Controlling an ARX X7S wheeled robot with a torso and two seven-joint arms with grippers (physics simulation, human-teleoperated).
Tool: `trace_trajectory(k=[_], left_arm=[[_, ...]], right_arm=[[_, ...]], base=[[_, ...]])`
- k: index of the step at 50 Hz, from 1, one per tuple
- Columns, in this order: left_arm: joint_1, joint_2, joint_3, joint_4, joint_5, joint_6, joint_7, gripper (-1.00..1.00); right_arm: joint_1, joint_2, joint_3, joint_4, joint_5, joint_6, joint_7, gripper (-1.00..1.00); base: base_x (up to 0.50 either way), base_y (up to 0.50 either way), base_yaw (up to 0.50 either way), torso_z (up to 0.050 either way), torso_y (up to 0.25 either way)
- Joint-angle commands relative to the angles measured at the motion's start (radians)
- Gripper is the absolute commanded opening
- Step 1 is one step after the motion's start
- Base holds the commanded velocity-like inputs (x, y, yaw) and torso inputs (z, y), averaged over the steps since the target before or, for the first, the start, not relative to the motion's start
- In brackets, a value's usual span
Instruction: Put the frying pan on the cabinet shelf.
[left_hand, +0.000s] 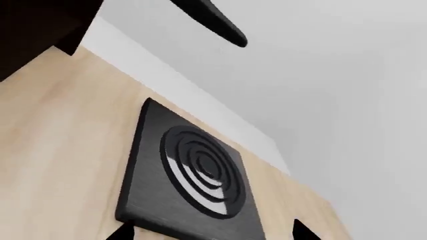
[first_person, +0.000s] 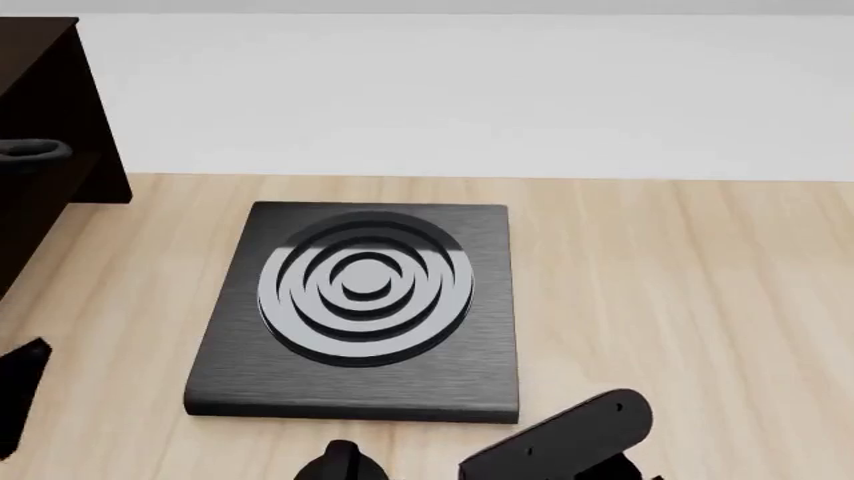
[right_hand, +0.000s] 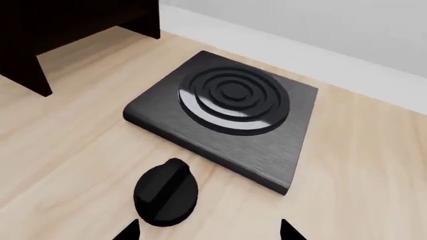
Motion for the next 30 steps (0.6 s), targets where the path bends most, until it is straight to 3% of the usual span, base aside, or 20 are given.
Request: trace_trajectory(k=[1, 3, 6, 18, 22, 28, 30], left_arm=[[0.117, 0.011, 0.177, 0.161, 0.593, 0.111, 0.105, 1.00], [0.143, 0.019, 0.253, 0.141, 0.826, 0.220, 0.115, 1.00], [0.166, 0.041, 0.272, 0.152, 0.893, 0.265, 0.099, 1.00], [0.173, 0.034, 0.377, 0.296, 1.051, 0.224, -0.005, 1.00], [0.173, 0.051, 0.369, 0.341, 1.010, 0.197, -0.029, 1.00], [0.203, 0.061, 0.430, 0.385, 1.110, 0.216, -0.070, 1.00], [0.217, 0.047, 0.498, 0.382, 1.168, 0.230, -0.043, 1.00]], right_arm=[[-0.037, 0.015, 0.042, -0.006, -0.040, -0.071, -0.003, 1.00], [-0.064, 0.021, 0.067, -0.001, -0.056, -0.112, -0.004, 1.00], [-0.088, 0.024, 0.079, 0.011, -0.085, -0.141, -0.002, 1.00], [-0.220, 0.015, 0.167, 0.038, -0.134, -0.312, -0.011, 1.00], [-0.264, 0.012, 0.197, 0.042, -0.121, -0.362, -0.020, 1.00], [-0.311, -0.003, 0.217, 0.047, -0.137, -0.418, -0.040, 1.00], [-0.337, -0.008, 0.224, 0.055, -0.149, -0.441, -0.047, 1.00]], base=[[0.00, 0.00, 0.00, 0.000, 0.000], [0.00, 0.00, 0.00, 0.000, 0.000], [0.00, 0.00, 0.00, 0.000, 0.000], [0.00, 0.00, 0.00, 0.000, 0.000], [0.00, 0.00, 0.00, 0.000, 0.000], [0.00, 0.00, 0.00, 0.000, 0.000], [0.00, 0.00, 0.00, 0.000, 0.000]])
